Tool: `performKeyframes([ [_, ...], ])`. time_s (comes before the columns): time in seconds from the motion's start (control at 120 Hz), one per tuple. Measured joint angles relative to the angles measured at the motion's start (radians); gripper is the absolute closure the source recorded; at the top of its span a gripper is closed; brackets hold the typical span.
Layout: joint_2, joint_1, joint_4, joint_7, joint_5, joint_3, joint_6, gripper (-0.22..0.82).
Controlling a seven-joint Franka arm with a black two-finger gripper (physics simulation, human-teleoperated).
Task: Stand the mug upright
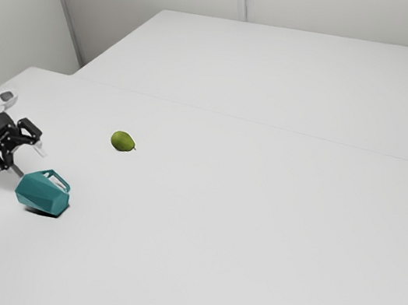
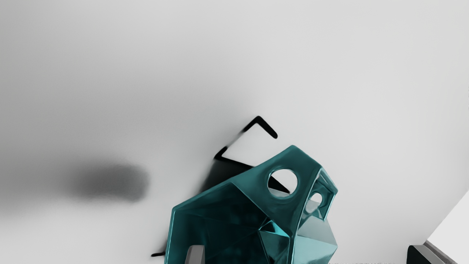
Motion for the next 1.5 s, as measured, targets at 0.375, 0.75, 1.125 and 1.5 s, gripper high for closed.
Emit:
performKeyframes([
  [0.375,0.018,-0.003,-0.058,0.029,-0.077,-0.024,-0.015,0.01],
  [0.75,0.017,-0.003,-0.063,0.041,-0.084,-0.028,-0.019,0.66],
  [1.125,-0.009,-0.009,-0.013,0.017,-0.053,-0.097,-0.01,0.77],
  [1.5,-0.236,-0.134,-0.112,-0.097,0.351,-0.286,0.281,0.79],
])
